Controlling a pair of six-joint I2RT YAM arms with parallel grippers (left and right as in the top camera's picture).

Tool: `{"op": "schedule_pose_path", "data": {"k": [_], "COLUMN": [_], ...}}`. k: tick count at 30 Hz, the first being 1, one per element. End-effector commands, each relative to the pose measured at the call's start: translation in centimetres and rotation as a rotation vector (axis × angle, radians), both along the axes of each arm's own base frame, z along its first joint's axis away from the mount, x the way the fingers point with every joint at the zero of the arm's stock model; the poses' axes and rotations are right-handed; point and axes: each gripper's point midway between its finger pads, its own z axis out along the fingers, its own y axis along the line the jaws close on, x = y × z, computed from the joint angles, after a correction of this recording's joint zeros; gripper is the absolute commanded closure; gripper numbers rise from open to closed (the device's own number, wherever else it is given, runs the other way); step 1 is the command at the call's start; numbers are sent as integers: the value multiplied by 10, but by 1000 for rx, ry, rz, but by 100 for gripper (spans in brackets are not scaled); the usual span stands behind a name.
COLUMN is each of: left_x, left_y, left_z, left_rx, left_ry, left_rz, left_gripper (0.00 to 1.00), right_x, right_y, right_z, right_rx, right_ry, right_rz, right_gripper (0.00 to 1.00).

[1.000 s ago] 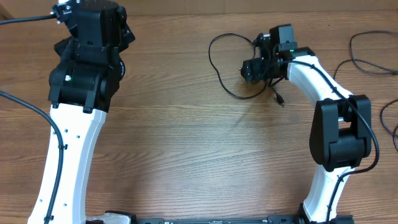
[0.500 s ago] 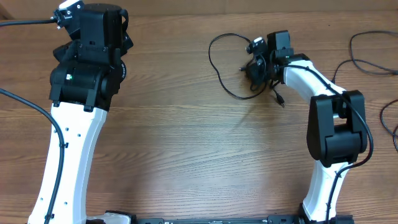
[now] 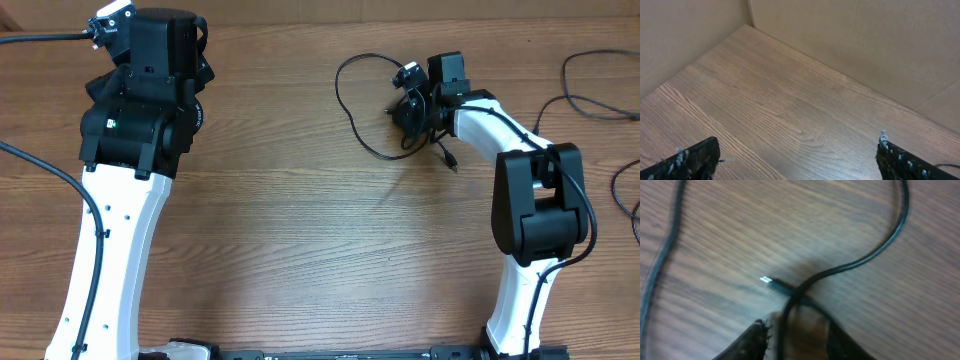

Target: Untangle cables

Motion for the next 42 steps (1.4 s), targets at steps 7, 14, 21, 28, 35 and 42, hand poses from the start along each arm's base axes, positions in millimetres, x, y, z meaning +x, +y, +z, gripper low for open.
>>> {"op": "schedule_pose_path", "data": {"k": [7, 14, 21, 28, 35, 42], "left_x": [0, 0, 0, 0, 0, 0], "left_y": [4, 3, 4, 3, 4, 3], "left_z": [7, 7, 7, 7, 7, 7], "left_rx": [11, 11, 11, 11, 11, 11], "left_ry": [-18, -18, -18, -18, -18, -18], "left_rz": [23, 23, 23, 23, 23, 23], "left_gripper": [0, 0, 1, 0, 1, 1], "right_x": [56, 88, 100, 89, 89, 88], "right_y": [-53, -129, -177, -171, -138, -138], "right_z": [24, 59, 85, 62, 70, 129], "right_rx": [-134, -82, 2, 58, 279, 338], "right_ry": [-245, -409, -474, -367, -309, -394], "right_rz": [-165, -400, -549, -592, -559, -591], "right_gripper": [96, 96, 96, 93, 77, 0]}}
